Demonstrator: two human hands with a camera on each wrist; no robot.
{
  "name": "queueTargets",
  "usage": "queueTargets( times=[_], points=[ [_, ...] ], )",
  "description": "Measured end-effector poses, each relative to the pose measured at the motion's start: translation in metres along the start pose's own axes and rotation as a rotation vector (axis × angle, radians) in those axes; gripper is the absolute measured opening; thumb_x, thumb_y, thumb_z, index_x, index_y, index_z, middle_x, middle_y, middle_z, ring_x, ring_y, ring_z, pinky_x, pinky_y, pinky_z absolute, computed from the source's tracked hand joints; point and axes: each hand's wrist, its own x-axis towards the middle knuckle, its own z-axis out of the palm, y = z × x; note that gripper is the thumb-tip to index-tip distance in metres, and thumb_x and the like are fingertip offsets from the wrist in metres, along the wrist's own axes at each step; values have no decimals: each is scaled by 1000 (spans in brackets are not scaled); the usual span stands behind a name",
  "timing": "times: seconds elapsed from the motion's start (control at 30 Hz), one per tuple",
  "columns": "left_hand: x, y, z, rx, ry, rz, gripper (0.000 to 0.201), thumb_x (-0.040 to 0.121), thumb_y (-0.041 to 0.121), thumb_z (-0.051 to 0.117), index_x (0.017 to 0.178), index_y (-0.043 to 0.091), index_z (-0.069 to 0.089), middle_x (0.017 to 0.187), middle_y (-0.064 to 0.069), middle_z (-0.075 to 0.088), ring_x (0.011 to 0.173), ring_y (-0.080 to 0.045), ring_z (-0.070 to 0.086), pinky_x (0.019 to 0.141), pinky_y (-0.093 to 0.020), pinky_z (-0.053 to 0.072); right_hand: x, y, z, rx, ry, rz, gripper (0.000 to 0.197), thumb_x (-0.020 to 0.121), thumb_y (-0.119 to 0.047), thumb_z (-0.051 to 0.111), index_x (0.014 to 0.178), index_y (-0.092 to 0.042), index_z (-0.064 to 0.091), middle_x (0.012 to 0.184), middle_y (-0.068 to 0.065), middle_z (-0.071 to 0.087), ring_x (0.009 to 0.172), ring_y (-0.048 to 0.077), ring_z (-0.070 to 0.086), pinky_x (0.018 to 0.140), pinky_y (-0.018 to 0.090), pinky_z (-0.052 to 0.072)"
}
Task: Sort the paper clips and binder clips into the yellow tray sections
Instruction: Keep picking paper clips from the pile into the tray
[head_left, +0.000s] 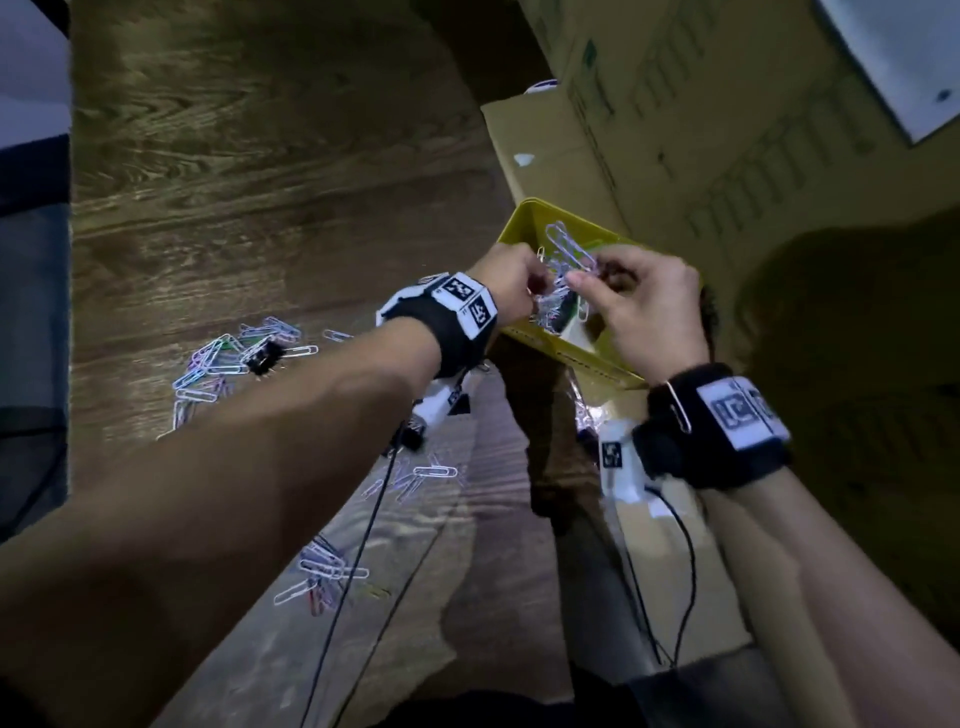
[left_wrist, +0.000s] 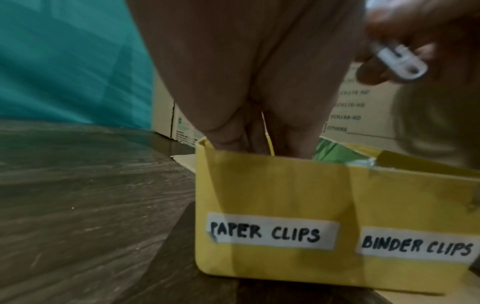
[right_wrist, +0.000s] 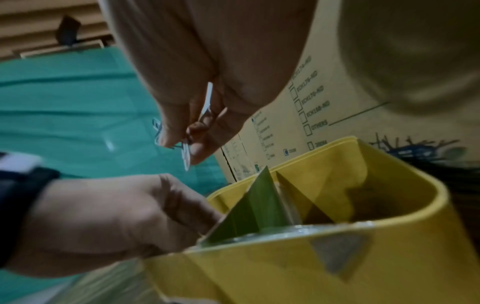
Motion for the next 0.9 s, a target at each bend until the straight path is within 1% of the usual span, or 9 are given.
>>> queueTargets(
  times=[0.1,0.3,0.37,0.47,0.57,0.63,0.73,0.83,0.9],
  points=[
    [-5,-5,1,27,-9,17,28,81,15,65,110,17,68,108,-5,70,102,-18,62,86,-16,39,24,9,9,-210,-62,0,20,81,-23,73,95,-10,72,74,0,63,68,12,56,71,22,47],
    [-62,-26,3,-85,336,193,25,80,4,52,94,12,71,92,-5,70,82,-16,63,79,-15,41,43,16,30,-568,-253,-20,25,89,-17,61,112,-13,68,101,17,69,95,31,64,87,34,51],
    [-94,-36,20,-11,234,274,29,76,5,46,93,10,70,89,-8,69,80,-21,63,77,-17,42,42,12,34,-603,-307,-24,30,89,-19,60,119,-14,64,109,18,67,101,33,62,89,37,51],
    [-142,-57,61,209,-2,388,41,76,15,40,107,13,67,111,-8,67,99,-23,64,83,-27,51,27,4,40,-560,-318,-114,32,90,-20,58,122,-17,63,119,12,64,108,28,59,97,38,44],
    [-181,-75,97,422,-151,408,46,80,25,36,115,13,64,123,-10,62,111,-25,60,89,-39,52,-10,-3,51,-422,-245,-265,26,90,-13,56,113,-16,67,111,8,65,104,24,59,96,38,44],
    [-205,-87,108,551,-206,352,49,84,32,33,119,14,62,126,-8,61,115,-25,58,95,-43,47,-41,-5,62,-323,-223,-363,23,87,-7,57,106,-12,69,100,9,65,94,23,60,87,35,49],
    [-245,-105,113,624,-267,286,53,89,39,29,129,14,53,133,-7,55,123,-23,51,102,-44,41,-90,1,79,-258,-285,-360,25,85,-1,58,104,-11,69,99,7,61,91,18,57,83,21,44],
    [-279,-120,110,636,-264,274,52,88,38,31,132,15,47,134,-5,55,125,-22,50,97,-45,44,-137,12,101,-328,-454,-274,30,88,-5,55,115,-14,63,114,5,56,99,17,55,88,28,48],
    [-295,-129,104,594,-223,299,49,88,35,34,133,17,40,134,-5,54,124,-21,51,96,-42,45,-162,20,118,-436,-586,-209,43,90,-13,53,133,-16,49,133,4,46,117,21,47,101,32,41]
  ],
)
